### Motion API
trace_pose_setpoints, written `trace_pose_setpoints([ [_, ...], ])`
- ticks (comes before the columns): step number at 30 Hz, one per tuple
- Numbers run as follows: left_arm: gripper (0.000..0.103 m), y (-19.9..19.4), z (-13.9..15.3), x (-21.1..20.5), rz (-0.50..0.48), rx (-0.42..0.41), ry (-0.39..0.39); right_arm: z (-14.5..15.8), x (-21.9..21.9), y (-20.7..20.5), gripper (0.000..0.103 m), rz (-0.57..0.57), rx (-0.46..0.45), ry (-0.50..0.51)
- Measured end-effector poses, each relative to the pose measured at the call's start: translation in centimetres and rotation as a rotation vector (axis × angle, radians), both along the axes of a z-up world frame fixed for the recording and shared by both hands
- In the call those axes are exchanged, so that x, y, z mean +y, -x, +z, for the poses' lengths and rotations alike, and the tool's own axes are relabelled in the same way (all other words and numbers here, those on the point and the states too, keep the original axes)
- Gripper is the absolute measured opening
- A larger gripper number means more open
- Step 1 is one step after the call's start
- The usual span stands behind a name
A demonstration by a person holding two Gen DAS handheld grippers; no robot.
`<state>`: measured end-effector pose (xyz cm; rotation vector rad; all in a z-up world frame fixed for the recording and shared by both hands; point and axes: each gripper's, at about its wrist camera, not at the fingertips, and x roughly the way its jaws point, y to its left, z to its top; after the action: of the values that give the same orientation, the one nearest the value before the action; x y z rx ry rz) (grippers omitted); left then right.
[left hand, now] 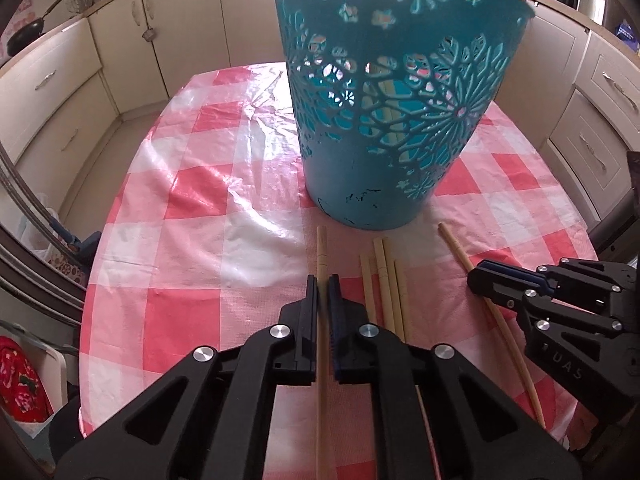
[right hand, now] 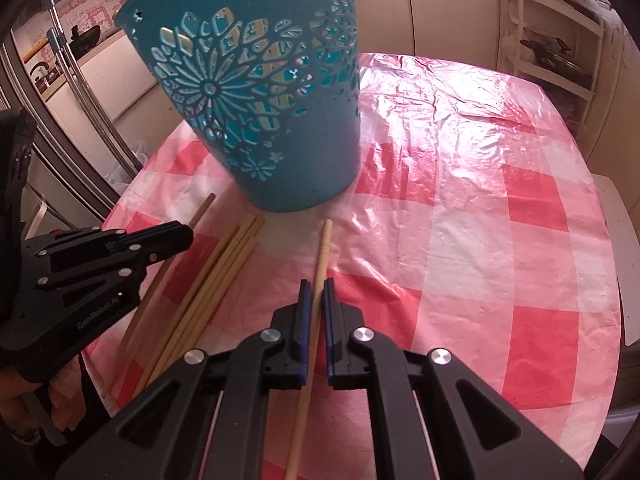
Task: Organize utensils
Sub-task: 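Grasp a chopstick with the left tool while the right tool grasps another chopstick, then lift the left tool's chopstick into the basket while the right tool holds its chopstick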
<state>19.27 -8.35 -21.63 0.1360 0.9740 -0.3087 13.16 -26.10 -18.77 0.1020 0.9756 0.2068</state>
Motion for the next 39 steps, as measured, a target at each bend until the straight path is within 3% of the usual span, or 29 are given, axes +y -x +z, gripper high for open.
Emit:
trace_pose_setpoints([
  [23, 0.005, 6.7, 11.8, 3.3, -0.029, -0.268, 0.161, -0.3, 0.6, 1.0, 0.005, 0.011, -0.052, 0.023],
  [39, 0.005, 6.9, 22.2, 5.8, 0.003, -0.585, 0.42, -0.3, 0.0, 1.0, 0.005, 0.006, -0.055, -0.008],
])
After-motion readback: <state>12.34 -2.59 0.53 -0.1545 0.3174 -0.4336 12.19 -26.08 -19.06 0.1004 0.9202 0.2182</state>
